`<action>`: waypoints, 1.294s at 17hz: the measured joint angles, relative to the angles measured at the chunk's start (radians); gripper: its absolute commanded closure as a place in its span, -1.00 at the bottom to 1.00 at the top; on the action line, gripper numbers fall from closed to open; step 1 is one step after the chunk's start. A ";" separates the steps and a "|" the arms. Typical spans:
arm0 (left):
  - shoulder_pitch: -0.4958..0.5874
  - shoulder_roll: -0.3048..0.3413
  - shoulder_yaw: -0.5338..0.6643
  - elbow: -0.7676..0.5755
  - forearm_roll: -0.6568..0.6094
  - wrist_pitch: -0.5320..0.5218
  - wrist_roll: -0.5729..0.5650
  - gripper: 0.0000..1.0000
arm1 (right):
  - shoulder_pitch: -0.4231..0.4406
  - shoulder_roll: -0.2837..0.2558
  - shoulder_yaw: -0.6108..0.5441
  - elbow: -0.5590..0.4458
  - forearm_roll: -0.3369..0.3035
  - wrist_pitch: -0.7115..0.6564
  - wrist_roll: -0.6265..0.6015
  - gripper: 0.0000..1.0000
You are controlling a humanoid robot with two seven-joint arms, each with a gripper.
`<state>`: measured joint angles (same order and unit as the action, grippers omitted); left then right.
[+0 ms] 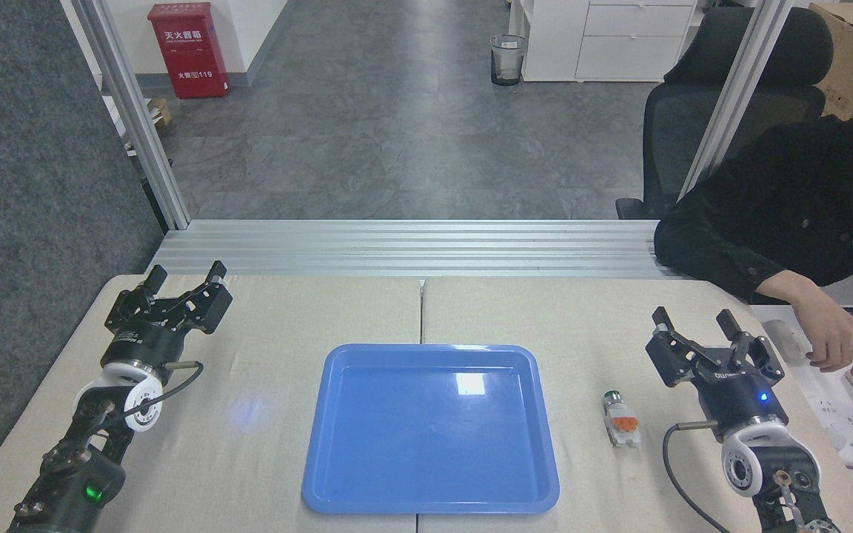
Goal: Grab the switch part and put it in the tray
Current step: 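Open the right gripper and hold it above the white-orange switch part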
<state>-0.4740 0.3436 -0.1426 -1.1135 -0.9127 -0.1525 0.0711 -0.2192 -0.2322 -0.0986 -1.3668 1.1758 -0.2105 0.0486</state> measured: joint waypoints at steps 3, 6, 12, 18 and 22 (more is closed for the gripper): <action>0.000 0.000 0.000 0.000 0.000 0.000 0.000 -1.00 | 0.002 0.009 -0.003 0.004 0.000 0.001 0.001 -0.93; 0.000 0.000 0.000 0.000 0.000 0.000 0.000 -1.00 | 0.003 0.014 -0.005 0.007 0.001 -0.001 0.001 -0.86; 0.000 0.000 0.000 0.000 0.000 0.000 0.000 -1.00 | 0.005 0.025 -0.004 0.011 0.002 -0.005 0.001 -0.86; 0.000 0.000 0.000 0.000 0.000 0.000 0.000 -1.00 | 0.011 0.032 -0.007 0.008 0.002 -0.005 0.004 -0.86; 0.000 0.000 0.000 0.000 0.000 0.000 0.000 -1.00 | 0.017 0.039 -0.008 0.007 0.002 -0.005 0.004 -0.86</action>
<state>-0.4740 0.3436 -0.1426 -1.1134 -0.9127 -0.1525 0.0711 -0.2022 -0.1930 -0.1066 -1.3595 1.1774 -0.2155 0.0525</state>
